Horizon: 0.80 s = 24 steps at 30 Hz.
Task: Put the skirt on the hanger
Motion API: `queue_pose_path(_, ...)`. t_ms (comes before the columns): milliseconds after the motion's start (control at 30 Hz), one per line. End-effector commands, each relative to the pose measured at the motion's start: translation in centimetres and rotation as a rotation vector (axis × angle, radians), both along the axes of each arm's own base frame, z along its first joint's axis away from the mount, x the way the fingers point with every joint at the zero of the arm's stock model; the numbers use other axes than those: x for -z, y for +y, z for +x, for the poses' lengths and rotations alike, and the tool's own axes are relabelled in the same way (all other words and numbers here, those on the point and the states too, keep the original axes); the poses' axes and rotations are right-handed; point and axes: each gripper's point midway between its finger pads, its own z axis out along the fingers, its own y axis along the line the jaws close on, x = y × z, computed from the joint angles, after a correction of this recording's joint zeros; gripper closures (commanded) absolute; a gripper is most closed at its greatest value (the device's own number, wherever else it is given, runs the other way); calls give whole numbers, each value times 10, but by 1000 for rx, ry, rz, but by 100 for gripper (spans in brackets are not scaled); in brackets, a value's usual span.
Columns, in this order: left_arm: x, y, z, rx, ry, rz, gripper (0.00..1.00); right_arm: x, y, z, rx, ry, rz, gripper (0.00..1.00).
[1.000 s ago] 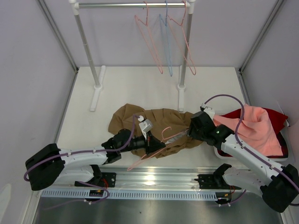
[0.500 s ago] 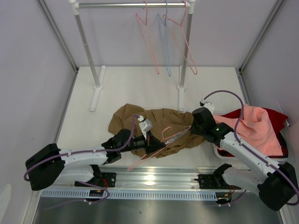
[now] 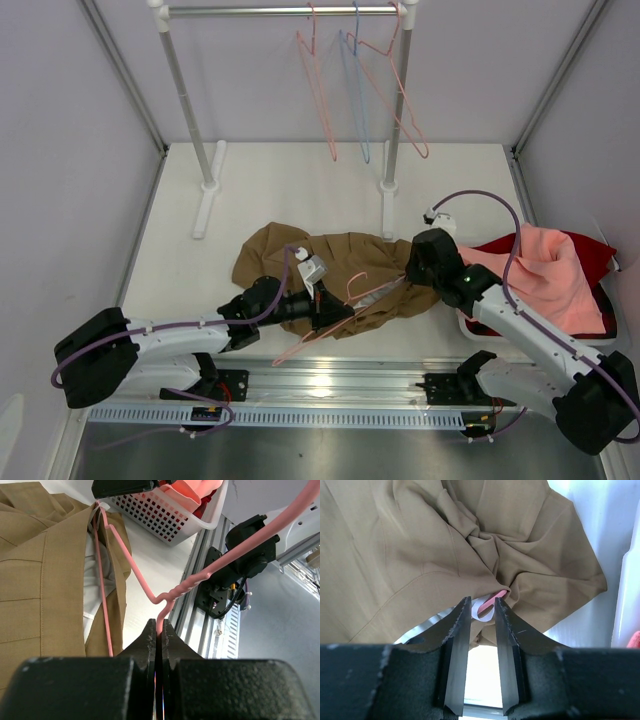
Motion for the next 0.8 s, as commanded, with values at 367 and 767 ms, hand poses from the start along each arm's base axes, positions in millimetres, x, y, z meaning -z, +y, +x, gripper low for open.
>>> queue_pose_path(367,-26,-11,-2,40,-47,-55,100,-1,9,6,-36,0,31,69)
queue_pose_path(767,-27,-12,-1,39,-49,-53,100,8,8,-5,-7,31,79,72)
